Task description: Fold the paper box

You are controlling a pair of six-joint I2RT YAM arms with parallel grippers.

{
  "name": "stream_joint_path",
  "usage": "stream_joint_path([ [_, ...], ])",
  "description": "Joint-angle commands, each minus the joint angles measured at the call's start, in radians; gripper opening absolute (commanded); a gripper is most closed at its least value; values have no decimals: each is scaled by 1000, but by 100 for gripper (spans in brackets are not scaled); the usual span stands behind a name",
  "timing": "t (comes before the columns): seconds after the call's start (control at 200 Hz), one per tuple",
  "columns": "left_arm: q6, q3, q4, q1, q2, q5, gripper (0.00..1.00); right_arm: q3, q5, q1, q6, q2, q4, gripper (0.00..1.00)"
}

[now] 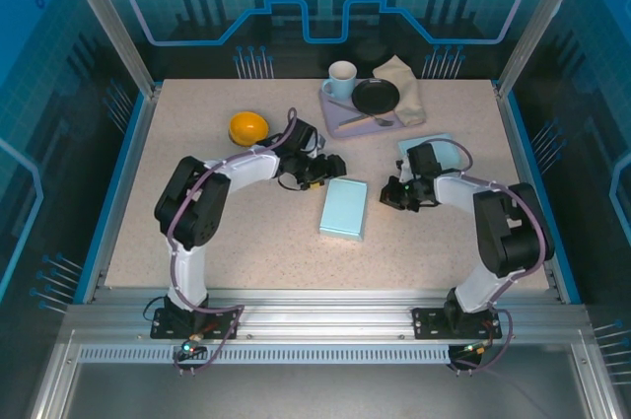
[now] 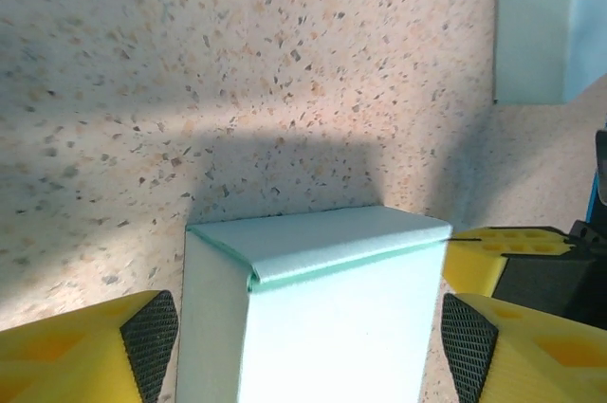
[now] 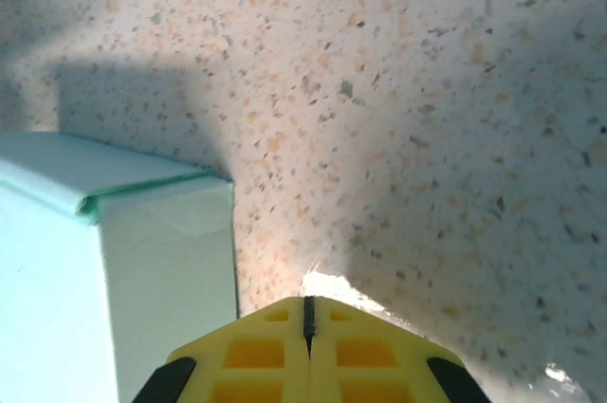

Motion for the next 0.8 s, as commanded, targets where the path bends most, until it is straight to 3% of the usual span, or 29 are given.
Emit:
stream_joint_path([
  [0.0, 22, -56, -43, 4, -96, -13, 78, -33, -11, -4, -49, -84, -107, 1],
  [0.21, -9, -246, -5, -9, -223, -15, 77, -122, -61, 46, -30, -194, -129, 1],
  [0.355, -56, -354, 59, -67, -269, -19, 78, -175, -88, 122, 30, -216, -67, 0],
  [0.795, -157, -424, 146, -159, -264, -58, 77, -235, -143, 251, 185, -132, 166, 0],
])
